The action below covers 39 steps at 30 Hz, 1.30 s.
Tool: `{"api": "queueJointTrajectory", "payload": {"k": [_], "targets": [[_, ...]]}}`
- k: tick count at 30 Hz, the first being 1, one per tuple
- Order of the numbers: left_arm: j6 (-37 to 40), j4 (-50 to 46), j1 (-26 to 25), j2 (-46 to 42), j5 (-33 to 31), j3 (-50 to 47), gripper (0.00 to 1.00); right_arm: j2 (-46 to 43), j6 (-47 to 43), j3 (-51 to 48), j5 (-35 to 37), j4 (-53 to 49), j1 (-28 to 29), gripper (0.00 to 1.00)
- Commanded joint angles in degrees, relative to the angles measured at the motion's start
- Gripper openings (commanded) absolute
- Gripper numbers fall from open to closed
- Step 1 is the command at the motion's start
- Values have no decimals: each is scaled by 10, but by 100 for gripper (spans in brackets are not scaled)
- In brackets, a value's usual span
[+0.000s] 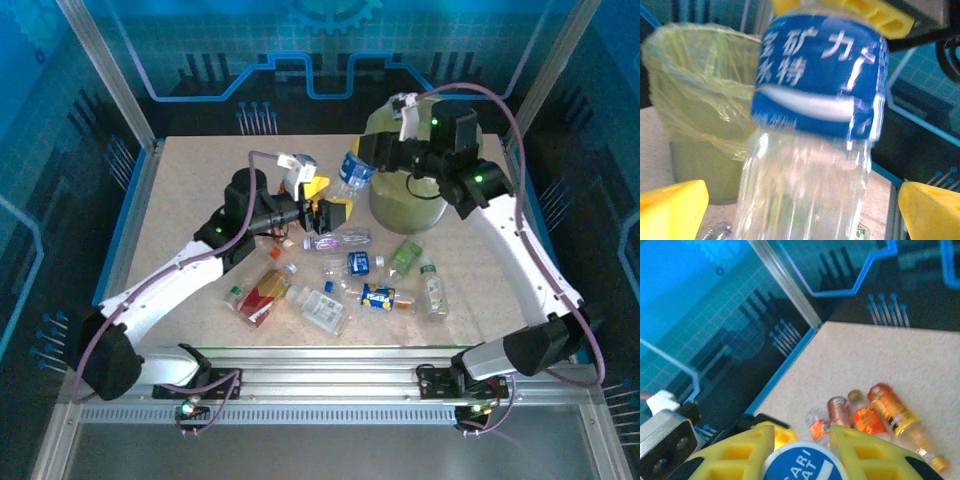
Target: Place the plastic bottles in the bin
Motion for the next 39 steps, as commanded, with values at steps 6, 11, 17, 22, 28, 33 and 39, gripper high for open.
{"api": "queueJointTrajectory", "payload": {"k": [6,11,17,22,28,33,39], "targets": [[9,16,-3,-108,-168,-89,99,26,-55,135,74,-61,-53,0],[17,13,1,-142,-271,-126,99,47,-98,198,172,-85,-66,0],[-8,-22,29,-154,-308,-142,99,85,-173,234,328,-90,-78,0],[-41,-22,53,-168,-313,-164,99,133,-215,262,390,-103,-94,0],[-67,-29,77,-188,-318,-184,99,141,-267,247,427,-95,-80,0],[-87,-28,95,-198,-313,-199,99,118,-266,190,433,-75,-70,0],[-86,-32,99,-203,-305,-200,99,102,-281,100,461,-11,-49,0]]}}
